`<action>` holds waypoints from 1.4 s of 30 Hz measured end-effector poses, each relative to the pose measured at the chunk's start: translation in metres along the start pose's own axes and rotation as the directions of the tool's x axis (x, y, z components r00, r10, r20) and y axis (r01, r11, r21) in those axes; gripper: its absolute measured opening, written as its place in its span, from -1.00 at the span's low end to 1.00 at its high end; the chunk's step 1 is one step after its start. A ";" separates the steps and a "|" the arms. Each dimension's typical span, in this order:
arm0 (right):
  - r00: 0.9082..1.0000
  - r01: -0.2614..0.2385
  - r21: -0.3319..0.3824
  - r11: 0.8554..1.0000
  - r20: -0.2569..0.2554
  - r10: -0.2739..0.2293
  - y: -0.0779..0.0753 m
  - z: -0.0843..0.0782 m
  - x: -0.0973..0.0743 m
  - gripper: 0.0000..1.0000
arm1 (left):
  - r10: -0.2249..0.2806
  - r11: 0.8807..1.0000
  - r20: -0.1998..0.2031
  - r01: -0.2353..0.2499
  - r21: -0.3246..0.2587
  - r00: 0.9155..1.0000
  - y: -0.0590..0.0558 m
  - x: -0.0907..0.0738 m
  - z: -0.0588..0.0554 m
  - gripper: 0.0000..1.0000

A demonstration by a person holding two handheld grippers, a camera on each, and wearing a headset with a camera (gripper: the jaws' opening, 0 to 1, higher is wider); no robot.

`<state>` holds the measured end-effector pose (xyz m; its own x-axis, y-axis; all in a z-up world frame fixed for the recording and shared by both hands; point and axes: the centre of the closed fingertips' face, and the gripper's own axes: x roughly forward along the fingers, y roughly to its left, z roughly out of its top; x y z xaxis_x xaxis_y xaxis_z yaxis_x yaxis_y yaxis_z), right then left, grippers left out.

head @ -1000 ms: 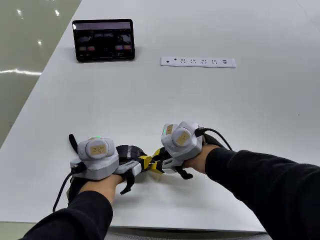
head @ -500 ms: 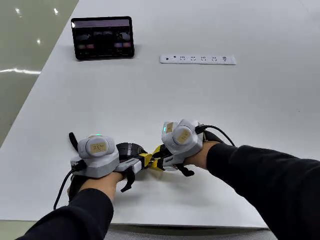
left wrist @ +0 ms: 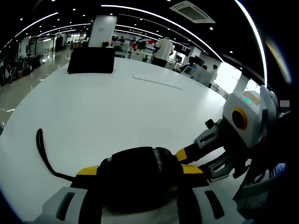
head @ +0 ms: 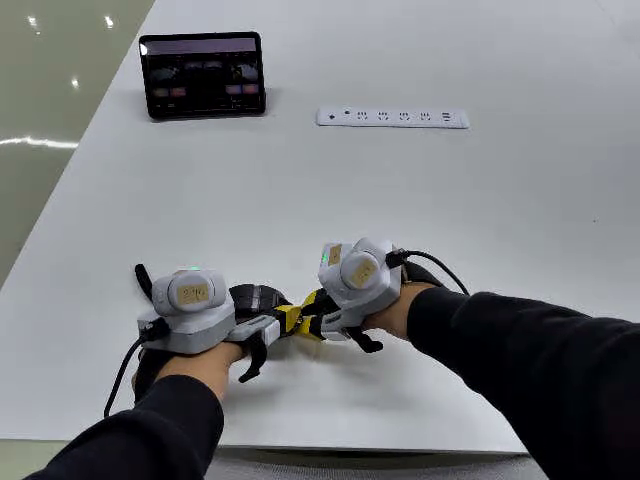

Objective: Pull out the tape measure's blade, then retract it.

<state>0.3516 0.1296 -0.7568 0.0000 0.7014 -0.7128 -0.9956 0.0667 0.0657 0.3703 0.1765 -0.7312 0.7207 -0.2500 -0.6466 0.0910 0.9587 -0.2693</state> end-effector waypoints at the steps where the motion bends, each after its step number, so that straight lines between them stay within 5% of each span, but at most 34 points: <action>1: 1.000 0.002 0.005 1.000 0.001 -0.002 0.000 0.000 0.000 -0.79 | 0.000 1.000 0.001 0.000 0.000 1.000 0.000 0.000 0.000 0.21; 8: 1.000 0.004 0.011 1.000 -0.003 -0.004 0.000 -0.001 0.001 -0.77 | 0.000 1.000 0.008 0.000 0.009 1.000 0.000 0.000 0.000 0.22; 11: 0.999 0.042 -0.037 0.998 -0.004 -0.042 0.000 -0.001 -0.001 -0.73 | -0.024 1.000 0.059 0.024 0.002 0.998 0.000 -0.001 0.001 0.25; 14: 0.998 0.054 -0.042 0.998 -0.016 -0.055 -0.004 -0.008 -0.006 -0.59 | -0.021 1.000 -0.005 0.021 -0.003 1.000 0.001 0.002 -0.006 0.29; 15: 0.997 0.068 -0.036 0.997 -0.024 -0.069 -0.007 -0.011 -0.009 -0.54 | 0.039 0.998 -0.007 -0.038 0.048 0.999 0.011 -0.001 -0.005 0.39; 16: 0.993 0.109 -0.040 0.993 -0.040 -0.110 -0.014 -0.018 -0.015 -0.44 | 0.106 0.988 0.040 -0.109 0.108 0.994 0.020 -0.005 0.006 0.54; 18: 0.990 0.134 -0.056 0.989 -0.026 -0.135 -0.017 -0.020 -0.022 -0.23 | 0.085 0.990 0.065 -0.091 0.108 0.994 0.017 -0.005 0.014 0.76; 21: 0.986 0.164 0.012 0.986 0.011 -0.164 -0.022 -0.026 -0.041 -0.10 | 0.087 0.991 0.047 -0.091 0.098 0.995 0.020 -0.007 0.022 1.00; 23: 0.984 0.180 0.016 0.984 0.016 -0.180 -0.023 -0.030 -0.051 -0.10 | 0.058 0.993 0.031 -0.061 0.100 0.998 0.019 -0.008 0.024 1.00; 25: 0.978 0.205 0.036 0.978 0.018 -0.206 -0.027 -0.035 -0.067 -0.04 | -0.052 0.989 0.067 0.042 0.141 0.996 0.004 -0.011 0.037 1.00; 26: 0.975 0.221 0.059 0.973 0.027 -0.223 -0.030 -0.037 -0.078 -0.01 | -0.110 0.981 0.101 0.092 0.169 0.989 -0.002 -0.015 0.047 1.00; 28: 0.966 0.250 0.091 0.964 0.038 -0.255 -0.035 -0.041 -0.095 0.06 | -0.174 0.974 0.040 0.166 0.156 0.984 -0.008 -0.021 0.041 1.00; 30: 0.957 0.281 0.121 0.952 0.043 -0.288 -0.039 -0.047 -0.109 0.13 | -0.208 0.964 0.067 0.192 0.186 0.976 -0.007 -0.025 0.048 1.00; 33: 0.944 0.312 0.162 0.936 0.061 -0.325 -0.037 -0.057 -0.133 0.27 | -0.212 0.938 0.063 0.185 0.293 0.975 0.004 -0.033 0.047 1.00; 35: 0.936 0.326 0.181 0.928 0.074 -0.344 -0.034 -0.060 -0.146 0.35 | -0.196 0.899 0.040 0.163 0.407 0.980 0.012 -0.037 0.043 1.00; 36: 0.932 0.336 0.191 0.922 0.076 -0.355 -0.031 -0.063 -0.154 0.37 | -0.212 0.890 0.030 0.180 0.419 0.977 0.013 -0.041 0.040 1.00; 42: 0.903 0.383 0.241 0.892 0.103 -0.416 -0.020 -0.074 -0.197 0.57 | -0.248 0.911 0.024 0.225 0.345 0.968 0.032 -0.060 0.040 1.00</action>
<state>0.3645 -0.0627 -0.6698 0.4238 0.6792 -0.5992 -0.8653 0.4991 -0.0463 0.3570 0.2273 -0.6721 0.6920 -0.4768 -0.5420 0.4822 0.8641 -0.1444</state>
